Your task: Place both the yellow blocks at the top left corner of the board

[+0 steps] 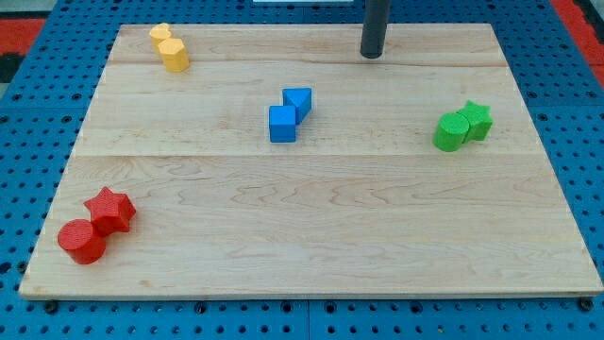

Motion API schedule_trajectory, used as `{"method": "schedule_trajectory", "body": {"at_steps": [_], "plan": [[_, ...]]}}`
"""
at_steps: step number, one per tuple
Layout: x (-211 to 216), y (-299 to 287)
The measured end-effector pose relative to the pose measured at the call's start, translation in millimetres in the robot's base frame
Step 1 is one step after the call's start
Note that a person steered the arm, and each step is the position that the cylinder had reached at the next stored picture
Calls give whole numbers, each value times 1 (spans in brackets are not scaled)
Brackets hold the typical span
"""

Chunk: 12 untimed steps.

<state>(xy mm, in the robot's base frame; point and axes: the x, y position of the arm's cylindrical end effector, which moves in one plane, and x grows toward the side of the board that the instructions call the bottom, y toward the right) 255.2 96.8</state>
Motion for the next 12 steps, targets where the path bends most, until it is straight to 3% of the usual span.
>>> {"method": "schedule_trajectory", "body": {"at_steps": [4, 8, 12], "plan": [[-1, 0], [-1, -202], [-1, -245]]}}
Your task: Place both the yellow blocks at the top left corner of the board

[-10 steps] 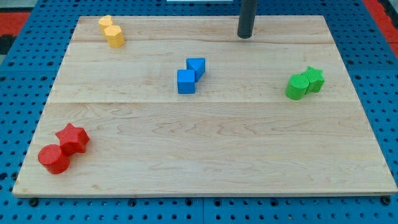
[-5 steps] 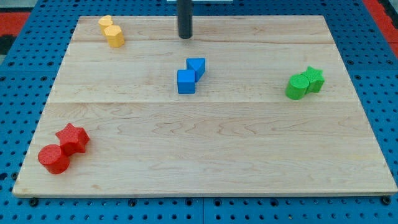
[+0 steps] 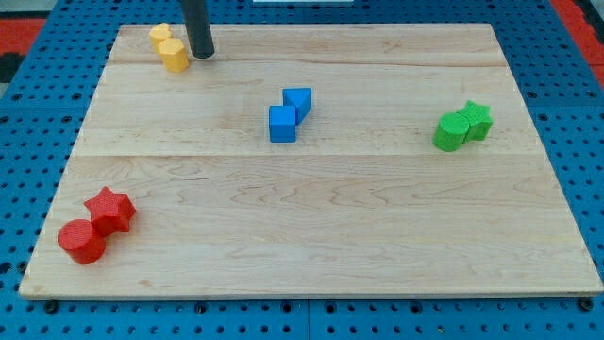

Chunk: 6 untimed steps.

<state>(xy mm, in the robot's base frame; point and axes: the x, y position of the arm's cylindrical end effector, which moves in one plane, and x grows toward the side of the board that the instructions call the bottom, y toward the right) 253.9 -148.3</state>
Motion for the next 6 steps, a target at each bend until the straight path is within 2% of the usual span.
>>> {"method": "schedule_trajectory", "body": {"at_steps": [3, 6], "plan": [[0, -34], [-3, -38]]}}
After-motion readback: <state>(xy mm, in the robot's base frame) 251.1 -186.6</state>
